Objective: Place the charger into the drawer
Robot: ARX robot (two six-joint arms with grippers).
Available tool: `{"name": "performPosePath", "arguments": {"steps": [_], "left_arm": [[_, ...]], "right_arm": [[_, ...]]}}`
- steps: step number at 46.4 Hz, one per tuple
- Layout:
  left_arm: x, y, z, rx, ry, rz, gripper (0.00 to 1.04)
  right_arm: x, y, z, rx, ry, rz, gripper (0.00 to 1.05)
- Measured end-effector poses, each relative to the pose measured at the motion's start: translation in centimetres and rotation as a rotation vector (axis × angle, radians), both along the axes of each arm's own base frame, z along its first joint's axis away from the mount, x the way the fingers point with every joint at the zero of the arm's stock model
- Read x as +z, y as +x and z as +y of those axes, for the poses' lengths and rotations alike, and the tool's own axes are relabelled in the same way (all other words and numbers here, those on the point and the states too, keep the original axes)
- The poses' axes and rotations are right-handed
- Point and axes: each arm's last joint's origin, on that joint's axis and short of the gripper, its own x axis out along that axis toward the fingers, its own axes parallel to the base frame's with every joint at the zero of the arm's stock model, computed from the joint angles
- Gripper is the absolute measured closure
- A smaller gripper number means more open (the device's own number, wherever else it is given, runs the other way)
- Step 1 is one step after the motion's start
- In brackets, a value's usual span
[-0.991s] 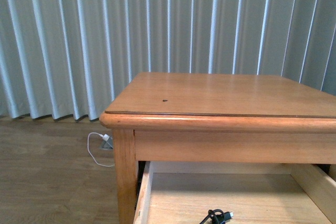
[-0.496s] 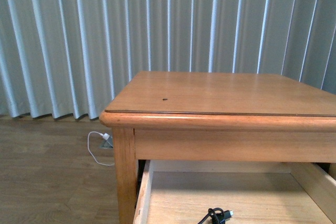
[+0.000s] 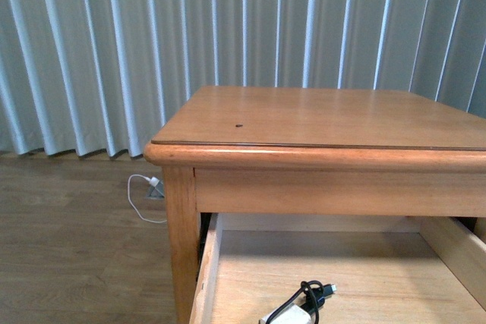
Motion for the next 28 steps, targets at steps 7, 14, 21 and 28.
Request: {"name": "performPosePath", "arguments": {"steps": [7, 14, 21, 28], "left_arm": [[0.0, 0.0, 0.0, 0.0, 0.0, 0.0, 0.06], [0.0, 0.0, 0.0, 0.0, 0.0, 0.0, 0.06], [0.0, 0.0, 0.0, 0.0, 0.0, 0.0, 0.06], [0.0, 0.0, 0.0, 0.0, 0.0, 0.0, 0.06]], "right_arm": [[-0.3, 1.2, 0.6, -0.031, -0.028, -0.017, 0.09], [-0.6, 2.4, 1.1, -0.071, -0.055, -0.047, 0.09], [-1.0, 3.9, 1.6, -0.121, -0.075, -0.083, 0.09], [-1.3, 5.1, 2.5, -0.104, -0.1, -0.129, 0.09]]}}
